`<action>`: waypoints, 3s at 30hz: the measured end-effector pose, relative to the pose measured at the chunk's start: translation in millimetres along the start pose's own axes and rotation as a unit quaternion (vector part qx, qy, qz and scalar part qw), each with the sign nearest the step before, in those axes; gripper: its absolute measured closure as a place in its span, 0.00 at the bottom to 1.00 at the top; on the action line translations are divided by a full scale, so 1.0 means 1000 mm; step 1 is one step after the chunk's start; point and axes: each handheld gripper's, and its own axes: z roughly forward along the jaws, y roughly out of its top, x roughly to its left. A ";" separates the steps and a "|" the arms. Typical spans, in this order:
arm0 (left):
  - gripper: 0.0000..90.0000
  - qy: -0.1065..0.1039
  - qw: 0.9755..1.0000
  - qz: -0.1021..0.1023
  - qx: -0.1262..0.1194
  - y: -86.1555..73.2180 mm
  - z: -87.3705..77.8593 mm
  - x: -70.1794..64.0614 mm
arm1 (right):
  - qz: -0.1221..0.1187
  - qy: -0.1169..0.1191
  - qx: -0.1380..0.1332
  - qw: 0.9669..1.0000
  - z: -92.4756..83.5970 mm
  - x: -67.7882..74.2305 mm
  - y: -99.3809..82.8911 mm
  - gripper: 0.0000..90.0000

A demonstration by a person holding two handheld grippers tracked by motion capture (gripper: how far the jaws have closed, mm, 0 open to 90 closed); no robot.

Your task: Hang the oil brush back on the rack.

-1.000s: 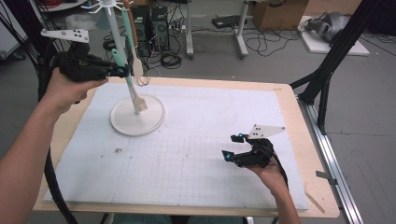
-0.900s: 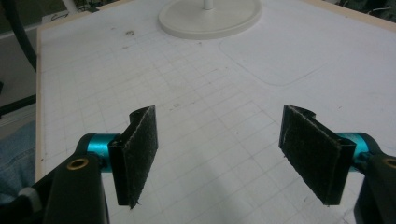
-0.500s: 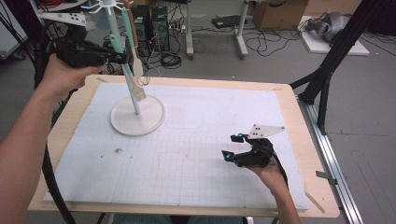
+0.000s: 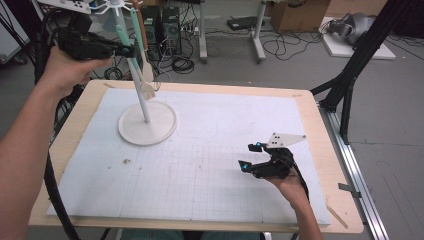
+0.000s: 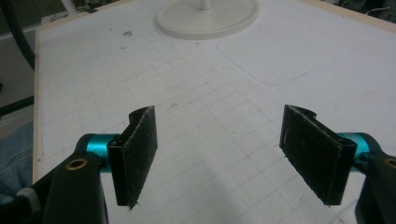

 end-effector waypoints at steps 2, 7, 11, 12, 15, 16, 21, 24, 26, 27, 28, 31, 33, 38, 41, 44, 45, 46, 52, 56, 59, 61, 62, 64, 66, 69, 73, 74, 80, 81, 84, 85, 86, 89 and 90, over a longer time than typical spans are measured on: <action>0.92 0.001 1.000 0.000 0.000 0.003 0.000 0.001 | -0.001 -0.001 0.000 1.000 0.000 0.000 0.000 0.29; 0.92 -0.002 1.000 -0.005 0.000 0.009 0.001 0.004 | -0.002 -0.001 0.003 1.000 0.001 0.000 0.000 0.29; 0.92 0.000 1.000 -0.008 -0.003 0.011 -0.001 0.007 | -0.002 0.002 0.005 1.000 0.002 0.001 0.000 0.29; 0.92 0.001 1.000 -0.010 -0.005 0.011 -0.001 0.008 | -0.003 0.002 0.005 1.000 0.002 0.002 0.000 0.29; 0.92 0.001 1.000 -0.012 -0.004 0.013 -0.002 0.010 | -0.004 0.003 0.006 1.000 0.003 0.001 0.000 0.29; 0.92 0.000 1.000 -0.014 -0.005 0.013 -0.002 0.010 | -0.005 0.003 0.006 1.000 0.003 0.001 0.000 0.29; 0.92 0.002 1.000 -0.018 -0.004 0.014 -0.001 0.014 | -0.004 0.003 0.008 1.000 0.004 0.002 0.000 0.29; 0.92 -0.001 1.000 -0.019 -0.005 0.014 0.000 0.015 | -0.004 0.004 0.008 1.000 0.004 0.002 0.000 0.29; 0.92 -0.004 1.000 -0.022 -0.009 0.014 0.001 0.016 | -0.006 0.002 0.006 1.000 0.004 0.001 0.000 0.29; 0.92 -0.002 1.000 -0.024 -0.010 0.014 0.001 0.016 | -0.005 0.001 0.005 1.000 0.003 0.002 0.000 0.29; 0.92 -0.001 1.000 -0.024 -0.010 0.014 0.001 0.017 | -0.006 0.001 0.004 1.000 0.003 0.002 0.001 0.29; 0.92 0.001 1.000 -0.027 -0.011 0.014 0.001 0.018 | -0.005 0.003 0.005 1.000 0.003 0.002 0.001 0.29; 0.92 0.002 1.000 -0.027 -0.009 0.014 0.002 0.019 | -0.007 0.003 0.005 1.000 0.003 0.002 0.001 0.29; 0.92 0.007 1.000 -0.028 -0.007 0.013 0.003 0.021 | -0.006 0.006 0.006 1.000 0.004 0.002 0.001 0.29; 0.91 0.011 1.000 -0.029 -0.008 0.013 0.003 0.021 | -0.007 0.005 0.005 1.000 0.004 0.002 0.001 0.29; 0.91 0.014 1.000 -0.027 -0.007 0.013 0.003 0.022 | -0.008 0.006 0.004 1.000 0.004 0.002 0.001 0.29; 0.91 0.015 1.000 -0.026 -0.006 0.013 0.002 0.021 | -0.009 0.006 0.003 1.000 0.004 0.002 0.001 0.29; 0.91 0.015 1.000 -0.027 -0.007 0.013 0.002 0.021 | -0.008 0.006 0.004 1.000 0.004 0.003 0.001 0.29; 0.82 0.020 0.999 -0.029 -0.007 0.012 0.001 0.020 | -0.009 0.007 0.003 1.000 0.004 0.003 0.001 0.29; 0.79 0.027 0.999 -0.029 -0.008 0.011 -0.001 0.018 | -0.009 0.010 0.003 1.000 0.004 0.004 0.001 0.29; 0.75 0.030 0.999 -0.029 -0.008 0.011 -0.003 0.018 | -0.009 0.010 0.004 1.000 0.004 0.004 0.001 0.29; 0.74 0.029 0.999 -0.028 -0.010 0.009 -0.004 0.018 | -0.009 0.009 0.003 1.000 0.004 0.004 0.001 0.29; 0.73 0.029 0.999 -0.028 -0.009 0.009 -0.004 0.017 | -0.011 0.009 0.002 1.000 0.004 0.004 0.001 0.29; 0.71 0.030 0.999 -0.030 -0.012 0.007 -0.005 0.017 | -0.010 0.008 -0.001 1.000 0.003 0.003 0.001 0.29; 0.69 0.035 0.999 -0.028 -0.006 0.005 -0.006 0.017 | -0.007 0.008 -0.001 1.000 0.002 0.003 0.001 0.29; 0.68 0.036 0.999 -0.028 -0.011 0.003 -0.008 0.016 | -0.008 0.005 -0.005 1.000 0.000 0.002 0.000 0.29; 0.64 0.044 0.999 -0.024 -0.011 0.002 -0.011 0.013 | -0.007 0.000 -0.008 1.000 -0.001 0.001 0.000 0.28; 0.63 0.046 0.999 -0.023 -0.011 0.002 -0.012 0.012 | -0.004 0.001 -0.008 1.000 -0.001 0.002 -0.001 0.28; 0.59 0.052 0.998 -0.017 -0.012 -0.002 -0.017 0.006 | -0.004 -0.003 -0.012 1.000 -0.003 0.001 -0.002 0.28; 0.58 0.056 0.998 -0.017 -0.013 -0.003 -0.018 0.005 | -0.003 -0.005 -0.014 1.000 -0.004 0.001 -0.002 0.28; 0.56 0.062 0.998 -0.019 -0.010 -0.008 -0.020 0.005 | -0.002 -0.011 -0.019 1.000 -0.005 0.001 -0.002 0.27; 0.55 0.062 0.998 -0.019 -0.011 -0.009 -0.021 0.005 | -0.003 -0.011 -0.020 1.000 -0.006 0.001 -0.002 0.27; 0.54 0.063 0.998 -0.019 -0.011 -0.011 -0.022 0.005 | 0.000 -0.013 -0.021 1.000 -0.006 0.001 -0.003 0.27; 0.51 0.064 0.998 -0.022 -0.015 -0.014 -0.025 0.004 | 0.002 -0.017 -0.024 1.000 -0.008 0.001 -0.003 0.27; 0.51 0.065 0.998 -0.021 -0.017 -0.015 -0.025 0.003 | 0.004 -0.018 -0.025 1.000 -0.008 0.001 -0.003 0.27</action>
